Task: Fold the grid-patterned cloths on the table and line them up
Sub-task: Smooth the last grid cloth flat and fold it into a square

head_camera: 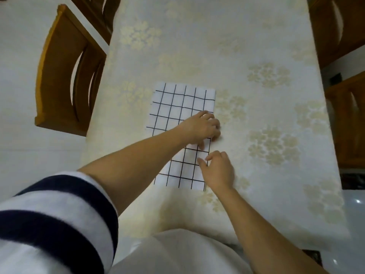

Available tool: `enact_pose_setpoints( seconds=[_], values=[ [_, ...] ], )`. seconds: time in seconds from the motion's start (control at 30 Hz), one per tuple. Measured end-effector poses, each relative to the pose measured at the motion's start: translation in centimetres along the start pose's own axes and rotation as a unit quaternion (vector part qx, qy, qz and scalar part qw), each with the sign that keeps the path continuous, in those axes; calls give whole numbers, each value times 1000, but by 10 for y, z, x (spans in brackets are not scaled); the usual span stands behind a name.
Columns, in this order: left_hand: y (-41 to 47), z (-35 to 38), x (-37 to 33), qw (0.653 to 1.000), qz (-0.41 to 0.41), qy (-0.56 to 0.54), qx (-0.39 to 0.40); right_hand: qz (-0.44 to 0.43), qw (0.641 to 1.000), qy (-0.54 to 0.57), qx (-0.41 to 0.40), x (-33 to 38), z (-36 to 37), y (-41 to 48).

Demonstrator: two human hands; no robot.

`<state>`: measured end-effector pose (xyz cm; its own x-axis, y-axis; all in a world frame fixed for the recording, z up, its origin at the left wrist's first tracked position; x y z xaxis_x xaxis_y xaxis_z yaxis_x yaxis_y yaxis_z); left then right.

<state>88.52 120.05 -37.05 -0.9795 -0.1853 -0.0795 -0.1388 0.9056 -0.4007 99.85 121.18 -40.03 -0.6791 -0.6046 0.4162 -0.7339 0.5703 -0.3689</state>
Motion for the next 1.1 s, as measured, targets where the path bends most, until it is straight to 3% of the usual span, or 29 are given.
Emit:
enact_pose_setpoints(
  seconds=[0.1, 0.47, 0.7, 0.87, 0.97, 1.1],
  values=[
    [16, -7, -13, 997, 24, 64, 28, 51, 996, 50, 50, -13, 0, 12],
    [20, 14, -26, 982, 68, 145, 100, 70, 997, 32, 15, -3, 2, 6],
    [16, -13, 12, 999, 41, 5, 25, 42, 981, 176, 75, -27, -18, 21],
    [0, -20, 56, 991, -48, -119, -26, -10, 979, 158, 128, -52, -56, 61],
    [-17, -14, 93, 966, -136, -214, -44, -35, 985, 91, 144, -66, -82, 88],
    [-48, 7, 129, 906, -234, -349, -56, -61, 987, 1, 150, -79, -109, 120]
  ],
)
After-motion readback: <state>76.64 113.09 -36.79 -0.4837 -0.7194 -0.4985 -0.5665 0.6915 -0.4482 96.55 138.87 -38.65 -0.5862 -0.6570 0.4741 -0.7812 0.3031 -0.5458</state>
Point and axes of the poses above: each hand's wrist, its own y-axis towards the middle knuckle, its own z-axis out of the palm, x = y × z, the point moved 10 cm from there along y, towards the middle knuckle, and after that the axes turned 2 degrees about x, right-handed, at the moved point
